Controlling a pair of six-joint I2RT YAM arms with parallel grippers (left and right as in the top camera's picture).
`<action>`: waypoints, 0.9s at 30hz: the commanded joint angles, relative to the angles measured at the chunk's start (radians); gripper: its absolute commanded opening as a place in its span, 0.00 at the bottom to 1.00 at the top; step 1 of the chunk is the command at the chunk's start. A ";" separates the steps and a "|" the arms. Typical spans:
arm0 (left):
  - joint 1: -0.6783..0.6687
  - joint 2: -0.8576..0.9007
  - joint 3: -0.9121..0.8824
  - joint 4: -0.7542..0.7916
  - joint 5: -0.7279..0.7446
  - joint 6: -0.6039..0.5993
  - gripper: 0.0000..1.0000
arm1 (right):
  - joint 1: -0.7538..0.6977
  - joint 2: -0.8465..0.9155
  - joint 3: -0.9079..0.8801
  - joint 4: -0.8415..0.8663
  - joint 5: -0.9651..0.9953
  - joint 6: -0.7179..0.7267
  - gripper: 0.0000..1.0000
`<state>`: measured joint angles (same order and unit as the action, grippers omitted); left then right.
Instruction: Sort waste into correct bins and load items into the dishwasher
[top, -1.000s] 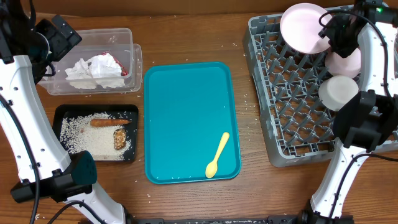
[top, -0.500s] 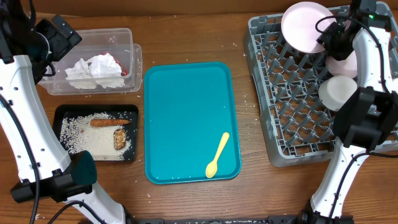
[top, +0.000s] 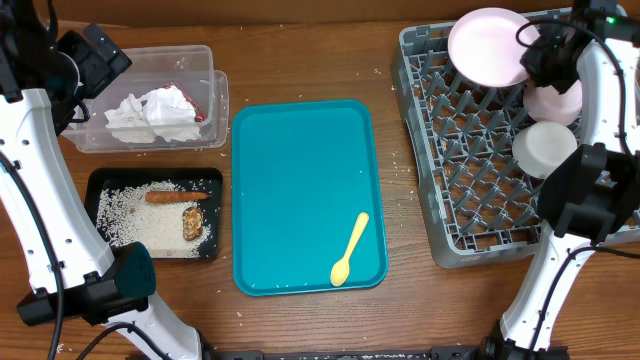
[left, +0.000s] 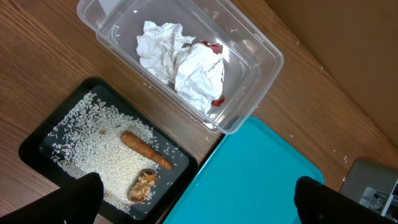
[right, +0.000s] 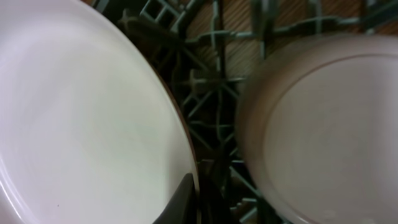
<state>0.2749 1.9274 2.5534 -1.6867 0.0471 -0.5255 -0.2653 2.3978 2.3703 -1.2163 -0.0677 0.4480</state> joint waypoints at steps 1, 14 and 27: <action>-0.007 0.003 0.002 -0.001 -0.014 -0.013 1.00 | -0.019 -0.055 0.089 -0.042 0.127 -0.005 0.04; -0.007 0.003 0.002 -0.001 -0.014 -0.013 1.00 | 0.032 -0.186 0.140 -0.184 0.541 -0.010 0.04; -0.007 0.003 0.002 -0.001 -0.014 -0.013 1.00 | 0.248 -0.169 0.082 -0.136 0.866 -0.102 0.04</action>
<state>0.2749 1.9274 2.5534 -1.6871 0.0471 -0.5255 -0.0502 2.2421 2.4603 -1.3678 0.6811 0.3935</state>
